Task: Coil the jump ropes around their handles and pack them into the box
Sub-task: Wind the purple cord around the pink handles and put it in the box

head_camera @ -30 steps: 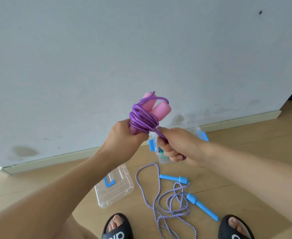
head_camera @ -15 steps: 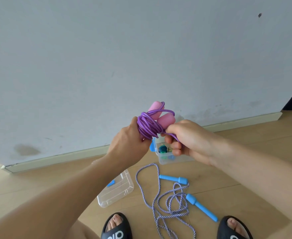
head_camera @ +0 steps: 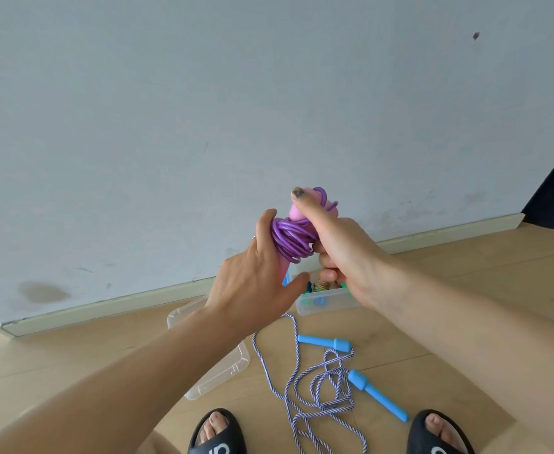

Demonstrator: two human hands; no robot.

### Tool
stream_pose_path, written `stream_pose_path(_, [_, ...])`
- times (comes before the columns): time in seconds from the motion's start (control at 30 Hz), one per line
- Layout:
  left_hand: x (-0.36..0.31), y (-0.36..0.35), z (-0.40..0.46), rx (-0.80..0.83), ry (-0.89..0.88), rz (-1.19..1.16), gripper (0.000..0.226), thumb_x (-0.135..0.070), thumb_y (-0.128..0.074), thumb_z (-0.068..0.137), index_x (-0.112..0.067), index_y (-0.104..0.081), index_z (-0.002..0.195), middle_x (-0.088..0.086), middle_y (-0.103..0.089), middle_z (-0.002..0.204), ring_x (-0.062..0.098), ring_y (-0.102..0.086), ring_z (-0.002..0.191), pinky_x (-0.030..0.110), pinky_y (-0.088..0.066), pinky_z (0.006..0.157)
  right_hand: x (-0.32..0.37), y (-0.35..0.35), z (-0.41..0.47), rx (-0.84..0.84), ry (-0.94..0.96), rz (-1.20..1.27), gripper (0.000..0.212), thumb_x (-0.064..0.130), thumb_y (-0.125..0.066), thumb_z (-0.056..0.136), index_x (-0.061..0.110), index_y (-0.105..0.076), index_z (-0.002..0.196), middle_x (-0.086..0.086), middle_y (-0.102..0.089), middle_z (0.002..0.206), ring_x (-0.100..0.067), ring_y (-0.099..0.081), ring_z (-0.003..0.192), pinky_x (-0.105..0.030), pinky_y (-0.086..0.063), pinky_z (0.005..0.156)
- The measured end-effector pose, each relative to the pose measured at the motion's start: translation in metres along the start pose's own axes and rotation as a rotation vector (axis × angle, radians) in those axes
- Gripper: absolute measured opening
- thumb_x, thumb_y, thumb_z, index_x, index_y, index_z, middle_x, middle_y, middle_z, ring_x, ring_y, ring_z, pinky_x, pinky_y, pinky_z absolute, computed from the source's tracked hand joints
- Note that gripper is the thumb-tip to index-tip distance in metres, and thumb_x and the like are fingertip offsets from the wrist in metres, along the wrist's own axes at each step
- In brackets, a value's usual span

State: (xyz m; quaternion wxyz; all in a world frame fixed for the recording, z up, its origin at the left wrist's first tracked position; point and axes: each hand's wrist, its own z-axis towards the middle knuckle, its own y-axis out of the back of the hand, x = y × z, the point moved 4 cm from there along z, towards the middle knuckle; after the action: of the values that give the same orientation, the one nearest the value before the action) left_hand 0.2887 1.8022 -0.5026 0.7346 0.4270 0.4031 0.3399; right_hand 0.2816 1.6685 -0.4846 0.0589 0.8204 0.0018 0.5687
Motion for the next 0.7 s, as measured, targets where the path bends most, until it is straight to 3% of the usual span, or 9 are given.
stream_pose_path(0.1, [-0.001, 0.003, 0.000, 0.107, 0.097, -0.426, 0.072, -0.047, -0.074, 0.075, -0.023, -0.032, 0.128, -0.008, -0.057, 0.088, 0.016, -0.059, 0.076, 0.032, -0.044, 0.063, 0.001, -0.001, 0.000, -0.013, 0.071, -0.095, 0.056, 0.077, -0.053, 0.079, 0.024, -0.067, 0.076, 0.012, -0.043, 0.050, -0.008, -0.041, 0.042, -0.027, -0.035, 0.048])
stream_pose_path(0.17, [-0.001, 0.009, 0.002, 0.101, 0.172, -0.552, 0.054, -0.047, -0.074, 0.077, -0.024, -0.041, 0.113, -0.007, -0.059, 0.075, 0.018, -0.057, 0.072, 0.035, -0.049, 0.068, 0.000, -0.006, 0.000, 0.018, 0.110, -0.185, 0.063, 0.078, -0.050, 0.080, 0.018, -0.069, 0.079, 0.010, -0.043, 0.048, -0.009, -0.043, 0.040, -0.026, -0.039, 0.049])
stream_pose_path(0.3, [0.000, 0.017, 0.007, 0.032, 0.184, -0.599, 0.029, -0.043, -0.062, 0.089, -0.024, -0.048, 0.105, -0.004, -0.067, 0.076, 0.028, -0.065, 0.070, 0.050, -0.055, 0.074, 0.000, -0.014, 0.002, 0.087, 0.121, -0.200, 0.065, 0.074, -0.049, 0.085, 0.012, -0.065, 0.074, 0.009, -0.046, 0.046, -0.016, -0.045, 0.050, -0.031, -0.044, 0.057])
stream_pose_path(0.4, [0.008, 0.017, 0.013, 0.014, 0.239, -0.625, 0.022, -0.041, -0.060, 0.092, -0.021, -0.053, 0.098, -0.001, -0.069, 0.079, 0.022, -0.067, 0.074, 0.042, -0.056, 0.072, 0.001, -0.010, 0.006, 0.197, 0.052, -0.037, 0.062, 0.070, -0.050, 0.087, 0.009, -0.064, 0.083, -0.010, -0.052, 0.071, -0.019, -0.046, 0.052, -0.031, -0.045, 0.055])
stream_pose_path(0.47, [0.016, 0.018, 0.017, -0.011, 0.265, -0.612, 0.017, -0.034, -0.060, 0.093, -0.017, -0.055, 0.097, 0.000, -0.067, 0.078, 0.016, -0.063, 0.071, 0.035, -0.053, 0.067, 0.002, -0.007, 0.006, 0.253, 0.026, 0.070, 0.056, 0.057, -0.048, 0.095, 0.004, -0.068, 0.093, -0.014, -0.057, 0.079, -0.019, -0.048, 0.053, -0.033, -0.047, 0.056])
stream_pose_path(0.57, [0.024, 0.015, 0.020, 0.016, 0.326, -0.688, 0.011, -0.029, -0.060, 0.093, -0.019, -0.058, 0.098, 0.006, -0.069, 0.085, 0.024, -0.068, 0.076, 0.041, -0.057, 0.071, 0.002, -0.006, 0.007, 0.243, 0.043, 0.128, 0.044, 0.035, -0.049, 0.099, -0.004, -0.067, 0.108, -0.016, -0.064, 0.084, -0.020, -0.053, 0.056, -0.033, -0.051, 0.058])
stream_pose_path(0.7, [0.026, 0.016, 0.021, 0.056, 0.395, -0.873, 0.011, -0.018, -0.057, 0.094, -0.012, -0.060, 0.102, 0.009, -0.070, 0.082, 0.020, -0.069, 0.063, 0.036, -0.059, 0.065, 0.007, -0.002, 0.004, 0.231, 0.155, 0.042, 0.020, 0.020, -0.069, 0.090, 0.002, -0.068, 0.098, -0.013, -0.068, 0.086, -0.018, -0.062, 0.065, -0.031, -0.056, 0.067])
